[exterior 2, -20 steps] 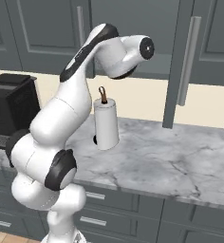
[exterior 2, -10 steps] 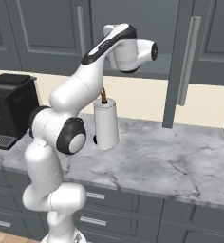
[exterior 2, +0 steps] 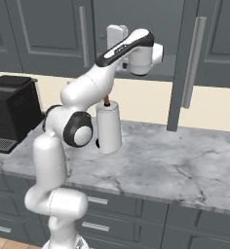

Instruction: Move the ketchup and mayonnaise from the cabinet to the dining counter.

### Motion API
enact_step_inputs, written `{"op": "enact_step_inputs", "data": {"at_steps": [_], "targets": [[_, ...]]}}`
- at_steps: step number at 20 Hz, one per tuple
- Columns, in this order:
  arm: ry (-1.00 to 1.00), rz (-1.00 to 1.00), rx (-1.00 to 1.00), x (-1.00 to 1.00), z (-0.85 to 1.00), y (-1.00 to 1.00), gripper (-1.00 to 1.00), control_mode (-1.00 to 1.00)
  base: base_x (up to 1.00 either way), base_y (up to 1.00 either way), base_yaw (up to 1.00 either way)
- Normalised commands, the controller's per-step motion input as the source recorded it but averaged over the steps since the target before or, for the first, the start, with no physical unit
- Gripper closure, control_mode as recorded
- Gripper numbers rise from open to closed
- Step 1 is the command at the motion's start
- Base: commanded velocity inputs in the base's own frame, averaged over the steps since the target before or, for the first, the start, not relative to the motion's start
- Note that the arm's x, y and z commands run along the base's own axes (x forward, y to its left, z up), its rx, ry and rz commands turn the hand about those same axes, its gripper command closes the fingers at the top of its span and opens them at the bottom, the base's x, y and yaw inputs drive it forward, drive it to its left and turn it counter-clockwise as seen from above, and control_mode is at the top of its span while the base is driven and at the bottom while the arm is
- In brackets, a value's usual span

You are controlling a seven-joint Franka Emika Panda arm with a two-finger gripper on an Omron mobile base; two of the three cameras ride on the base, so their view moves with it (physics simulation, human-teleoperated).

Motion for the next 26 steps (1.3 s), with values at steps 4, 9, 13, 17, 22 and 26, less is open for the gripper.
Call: {"op": "enact_step_inputs", "data": {"at_steps": [4, 9, 13, 17, 22, 26], "targets": [[0.0, 0.21, 0.03, -0.96, 0.0, 0.47, -1.0, -1.0, 0.0, 0.0, 0.0], [0.0, 0.17, 0.01, -1.0, 0.0, 0.52, -1.0, -1.0, 0.0, 0.0, 0.0], [0.0, 0.15, 0.01, -1.0, 0.0, 0.54, -1.0, -1.0, 0.0, 0.0, 0.0], [0.0, 0.12, 0.0, -1.0, 0.0, 0.76, -1.0, -1.0, 0.0, 0.0, 0.0], [0.0, 0.09, 0.0, -1.0, 0.0, 1.0, -1.0, -1.0, 0.0, 0.0, 0.0], [-0.07, 0.07, 0.0, -1.0, 0.0, 1.0, -1.0, -1.0, 0.0, 0.0, 0.0]]}}
